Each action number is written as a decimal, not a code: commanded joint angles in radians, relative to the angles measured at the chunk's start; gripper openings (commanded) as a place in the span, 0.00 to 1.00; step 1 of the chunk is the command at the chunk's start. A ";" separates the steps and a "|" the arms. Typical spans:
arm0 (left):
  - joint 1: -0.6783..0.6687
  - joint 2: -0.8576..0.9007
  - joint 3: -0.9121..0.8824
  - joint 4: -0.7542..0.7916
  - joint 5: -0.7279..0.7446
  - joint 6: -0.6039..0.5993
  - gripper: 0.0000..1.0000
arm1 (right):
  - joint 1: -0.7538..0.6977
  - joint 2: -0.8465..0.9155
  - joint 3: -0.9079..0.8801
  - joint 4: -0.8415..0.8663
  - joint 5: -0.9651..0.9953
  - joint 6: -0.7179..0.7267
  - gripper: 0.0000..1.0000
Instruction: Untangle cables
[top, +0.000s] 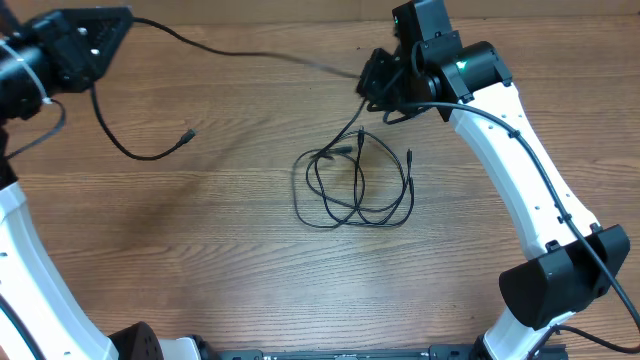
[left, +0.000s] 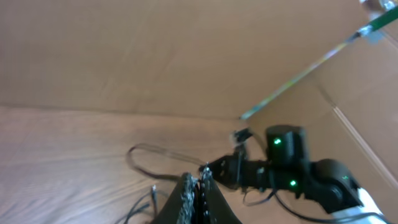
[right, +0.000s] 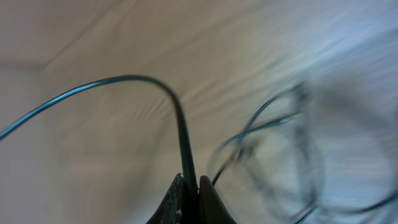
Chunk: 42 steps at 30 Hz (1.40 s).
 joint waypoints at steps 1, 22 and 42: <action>-0.046 -0.011 0.009 -0.062 -0.192 0.062 0.04 | -0.033 -0.021 0.085 0.010 0.256 -0.045 0.04; -0.372 0.057 -0.250 -0.112 -0.334 0.332 0.04 | -0.069 -0.019 0.221 0.031 -0.572 -0.241 0.04; -0.398 0.117 -0.380 0.055 0.259 0.547 0.04 | -0.027 -0.018 0.132 -0.084 -0.822 -1.039 0.07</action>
